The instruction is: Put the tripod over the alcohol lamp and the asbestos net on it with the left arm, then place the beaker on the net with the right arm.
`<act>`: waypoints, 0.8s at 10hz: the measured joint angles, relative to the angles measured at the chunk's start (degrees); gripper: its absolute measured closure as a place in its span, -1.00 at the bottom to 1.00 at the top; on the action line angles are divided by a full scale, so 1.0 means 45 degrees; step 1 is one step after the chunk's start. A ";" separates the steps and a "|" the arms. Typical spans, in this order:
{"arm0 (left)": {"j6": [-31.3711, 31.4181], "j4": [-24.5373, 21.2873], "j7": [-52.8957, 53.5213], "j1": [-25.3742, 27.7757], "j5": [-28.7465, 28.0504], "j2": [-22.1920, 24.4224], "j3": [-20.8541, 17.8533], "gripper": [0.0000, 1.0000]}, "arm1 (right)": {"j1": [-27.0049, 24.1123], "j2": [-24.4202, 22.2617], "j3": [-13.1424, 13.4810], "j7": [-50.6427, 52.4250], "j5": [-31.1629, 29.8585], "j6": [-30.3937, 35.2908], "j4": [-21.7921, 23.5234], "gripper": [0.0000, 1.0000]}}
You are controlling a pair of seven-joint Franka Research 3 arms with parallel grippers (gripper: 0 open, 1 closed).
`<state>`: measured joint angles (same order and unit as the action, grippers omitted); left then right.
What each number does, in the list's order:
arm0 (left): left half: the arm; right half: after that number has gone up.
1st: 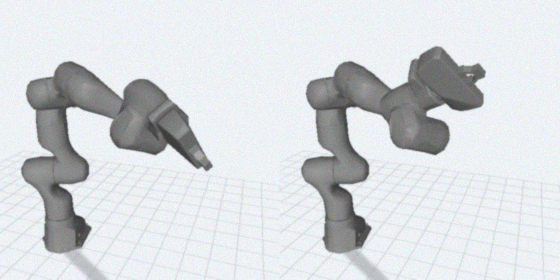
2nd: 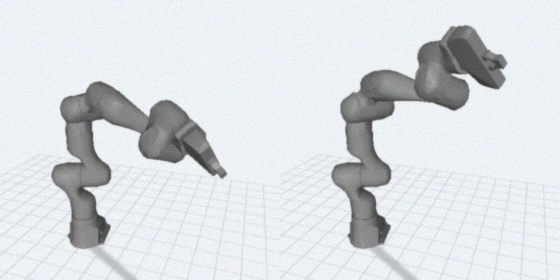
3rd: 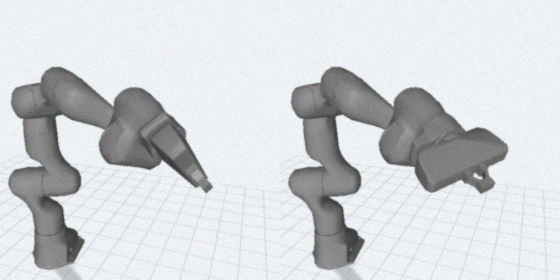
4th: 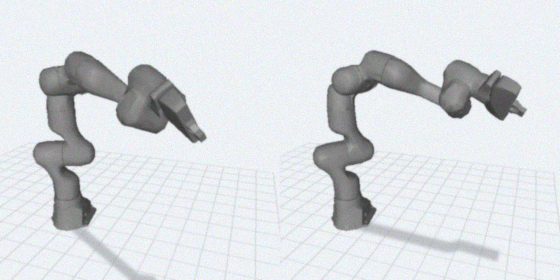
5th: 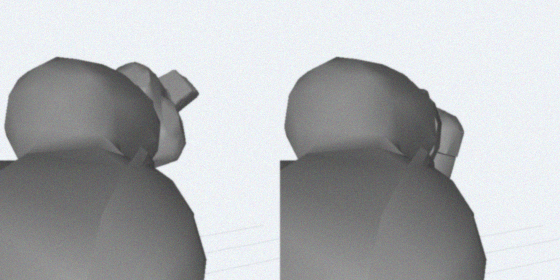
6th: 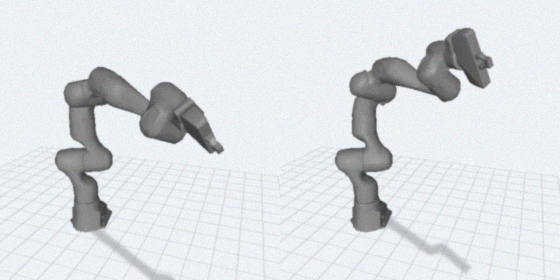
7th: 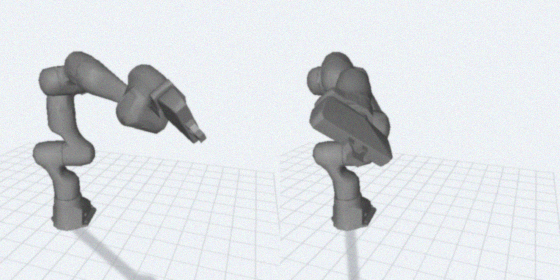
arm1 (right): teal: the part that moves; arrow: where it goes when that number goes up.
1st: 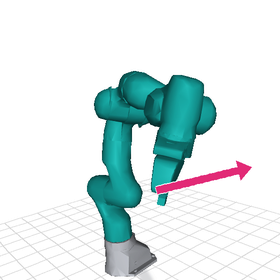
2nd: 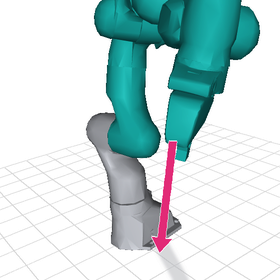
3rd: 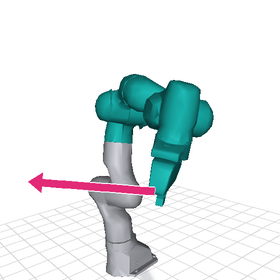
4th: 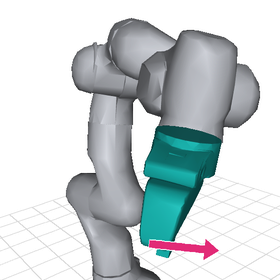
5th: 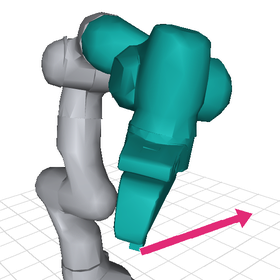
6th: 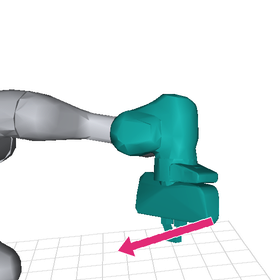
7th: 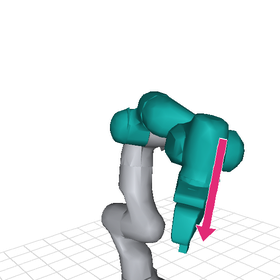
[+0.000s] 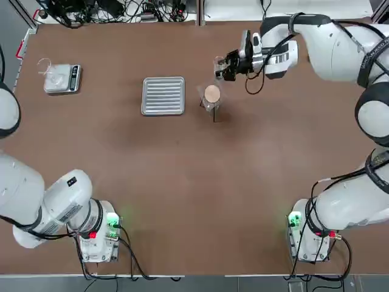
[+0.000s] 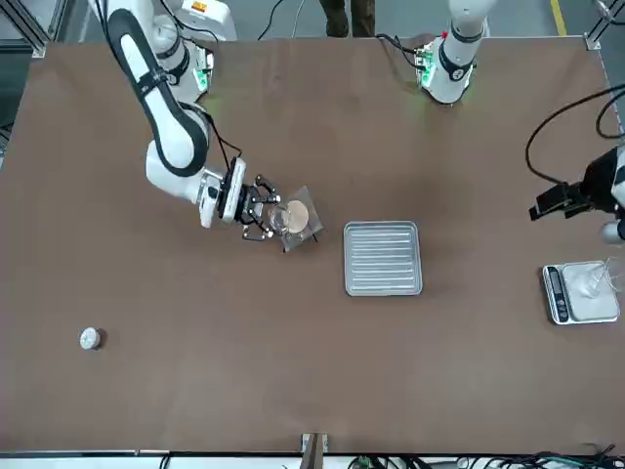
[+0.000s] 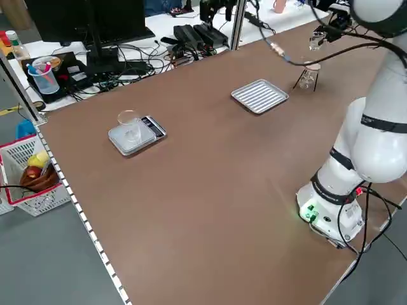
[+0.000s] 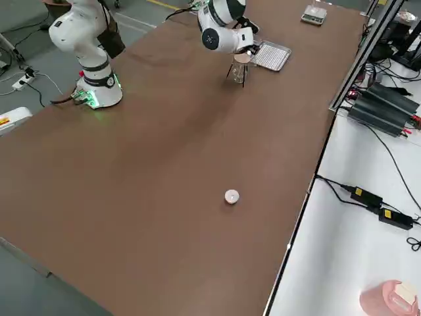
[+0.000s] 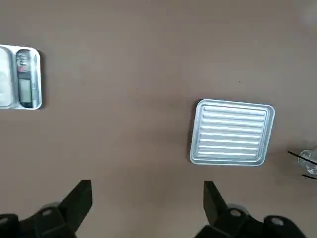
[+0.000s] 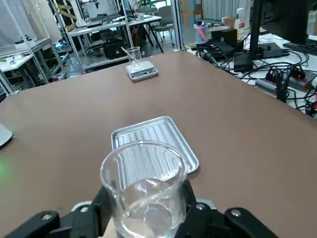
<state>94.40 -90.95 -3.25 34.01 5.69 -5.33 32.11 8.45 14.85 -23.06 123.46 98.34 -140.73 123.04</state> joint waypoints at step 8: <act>-0.2130 0.2157 -0.0059 -0.7421 -0.0295 0.1385 -0.6615 -0.98 | 0.0651 0.0013 0.0007 0.2671 0.1889 0.0003 0.0640 -0.17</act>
<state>84.81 -81.25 -3.51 0.61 4.36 0.90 2.34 11.38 14.90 -23.03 135.48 106.84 -140.72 125.92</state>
